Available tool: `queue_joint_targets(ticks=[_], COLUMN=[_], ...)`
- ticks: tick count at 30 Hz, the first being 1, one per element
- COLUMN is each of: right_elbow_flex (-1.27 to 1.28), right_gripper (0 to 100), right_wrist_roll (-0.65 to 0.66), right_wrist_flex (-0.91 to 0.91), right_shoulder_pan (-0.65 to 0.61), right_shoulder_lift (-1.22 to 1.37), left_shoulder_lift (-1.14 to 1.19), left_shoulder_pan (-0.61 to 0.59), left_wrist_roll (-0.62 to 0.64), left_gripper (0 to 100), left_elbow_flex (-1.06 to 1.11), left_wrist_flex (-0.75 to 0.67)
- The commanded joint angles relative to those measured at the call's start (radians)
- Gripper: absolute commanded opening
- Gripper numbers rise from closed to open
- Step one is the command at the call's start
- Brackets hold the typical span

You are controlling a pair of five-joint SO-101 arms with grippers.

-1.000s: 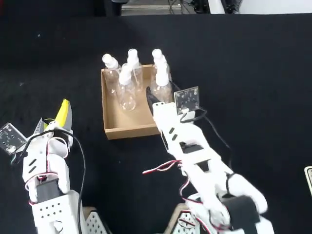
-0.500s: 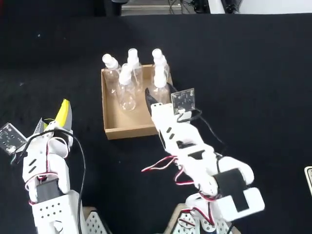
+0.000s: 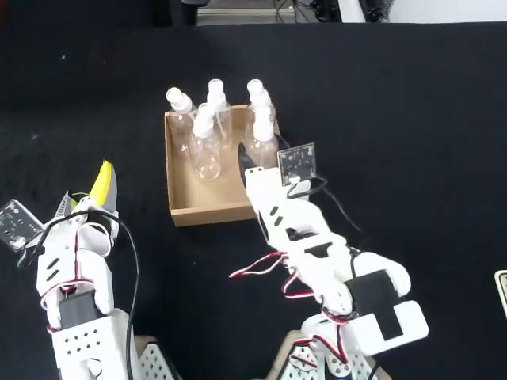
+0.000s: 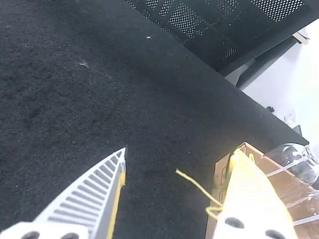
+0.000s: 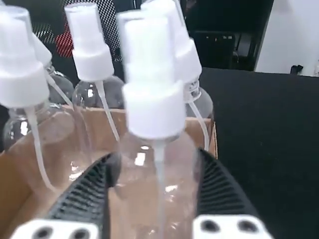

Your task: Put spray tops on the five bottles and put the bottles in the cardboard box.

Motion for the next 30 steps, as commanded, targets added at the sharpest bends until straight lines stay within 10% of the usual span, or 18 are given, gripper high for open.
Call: queue_joint_targets(ticks=[1,17,30], right_elbow_flex=[-0.036,-0.01,-0.01], right_gripper=[19.2,34.2,26.0], right_wrist_roll=[0.0,0.0,0.002], right_wrist_flex=[-0.025,-0.025,-0.025], right_shoulder_pan=[-0.038,-0.092,-0.087], right_shoulder_lift=[-0.002,-0.004,-0.01], left_shoulder_lift=[-0.012,-0.012,-0.012], left_shoulder_pan=[0.004,0.004,0.004], left_wrist_roll=[-0.011,-0.011,-0.011], left_gripper=[31,31,31], left_elbow_flex=[0.022,0.022,0.022], left_wrist_flex=[-0.026,-0.026,-0.026])
